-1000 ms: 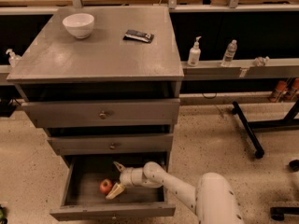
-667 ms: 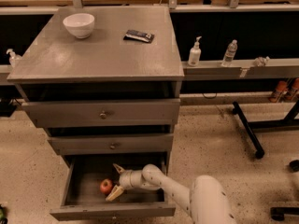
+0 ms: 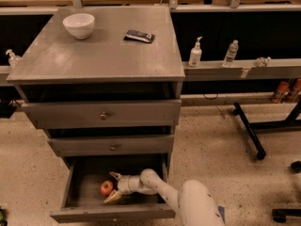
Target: Pick apple from bottom drawer and place on counter
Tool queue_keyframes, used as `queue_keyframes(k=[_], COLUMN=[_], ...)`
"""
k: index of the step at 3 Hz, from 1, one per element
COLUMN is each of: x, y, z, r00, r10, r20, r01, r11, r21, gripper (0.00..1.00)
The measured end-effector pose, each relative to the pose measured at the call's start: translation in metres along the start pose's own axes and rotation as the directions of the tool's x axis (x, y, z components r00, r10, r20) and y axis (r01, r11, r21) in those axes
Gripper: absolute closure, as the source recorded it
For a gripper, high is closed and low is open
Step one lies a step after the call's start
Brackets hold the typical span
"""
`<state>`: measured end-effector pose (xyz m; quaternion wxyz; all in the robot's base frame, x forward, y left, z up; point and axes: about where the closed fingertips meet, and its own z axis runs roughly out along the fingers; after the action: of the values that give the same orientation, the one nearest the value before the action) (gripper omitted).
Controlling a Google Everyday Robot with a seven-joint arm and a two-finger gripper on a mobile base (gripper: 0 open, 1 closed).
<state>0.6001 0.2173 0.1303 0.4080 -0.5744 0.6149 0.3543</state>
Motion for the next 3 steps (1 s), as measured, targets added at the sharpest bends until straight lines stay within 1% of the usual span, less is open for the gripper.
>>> queue_keyframes(k=[1, 2, 3], x=[0.001, -0.018, -0.074], y=[0.001, 0.003, -0.001], z=[0.005, 0.003, -0.036], r00=[0.999, 0.992, 0.969], r10=[0.016, 0.012, -0.032], r20=[0.044, 0.128, 0.246], r01=[-0.016, -0.009, 0.050], r11=[0.9999, 0.9996, 0.9966], r21=[-0.003, -0.028, -0.066], gripper=[0.40, 0.63, 0.95])
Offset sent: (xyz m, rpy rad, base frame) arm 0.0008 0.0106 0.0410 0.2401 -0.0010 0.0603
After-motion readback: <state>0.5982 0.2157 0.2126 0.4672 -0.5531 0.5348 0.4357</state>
